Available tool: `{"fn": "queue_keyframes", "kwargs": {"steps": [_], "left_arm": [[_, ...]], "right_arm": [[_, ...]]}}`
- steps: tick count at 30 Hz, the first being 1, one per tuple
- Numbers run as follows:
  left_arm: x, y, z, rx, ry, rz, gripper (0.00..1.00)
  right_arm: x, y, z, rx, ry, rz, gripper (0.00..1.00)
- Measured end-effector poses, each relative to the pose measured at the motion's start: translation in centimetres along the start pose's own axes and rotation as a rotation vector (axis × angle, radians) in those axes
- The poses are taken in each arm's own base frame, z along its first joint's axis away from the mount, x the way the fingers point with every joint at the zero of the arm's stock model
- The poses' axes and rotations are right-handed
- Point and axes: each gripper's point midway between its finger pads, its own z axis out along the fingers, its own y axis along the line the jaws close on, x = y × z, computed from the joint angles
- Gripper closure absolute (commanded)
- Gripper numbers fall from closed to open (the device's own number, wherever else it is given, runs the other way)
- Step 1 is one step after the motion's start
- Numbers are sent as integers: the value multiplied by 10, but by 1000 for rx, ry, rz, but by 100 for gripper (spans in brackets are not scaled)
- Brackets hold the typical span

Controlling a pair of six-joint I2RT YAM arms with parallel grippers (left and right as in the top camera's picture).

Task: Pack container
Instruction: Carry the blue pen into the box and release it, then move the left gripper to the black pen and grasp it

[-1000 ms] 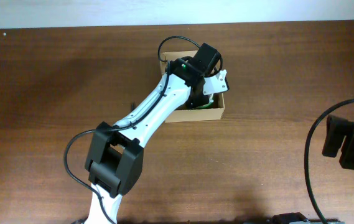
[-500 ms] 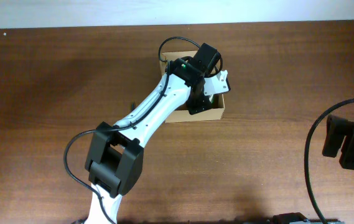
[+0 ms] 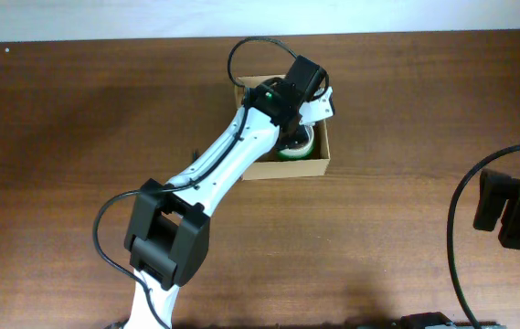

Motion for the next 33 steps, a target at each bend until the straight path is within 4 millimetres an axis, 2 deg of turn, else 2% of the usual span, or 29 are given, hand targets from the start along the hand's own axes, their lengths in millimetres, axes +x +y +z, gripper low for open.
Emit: {"fn": "queue_keyframes", "kwargs": {"steps": [7,12,18,21,23,27,33], "left_arm": [[-5,33,-20,-70,-14,-57,18],[-2,56,-52,-108,3,-163,20],[34,67,-120,-59,87,-375,30],[69,62,-150,-5,166,-526,39],[92,62,-162,23,207,-646,42],[119,71,-157,87,220,-893,44],[180,70,-121,149,377,-1152,47]], "right_arm": [[0,0,0,0,0,0,1],[0,0,0,0,0,0,1],[0,0,0,0,0,0,1],[0,0,0,0,0,0,1],[0,0,0,0,0,0,1],[0,0,0,0,0,0,1],[0,0,0,0,0,0,1]]}}
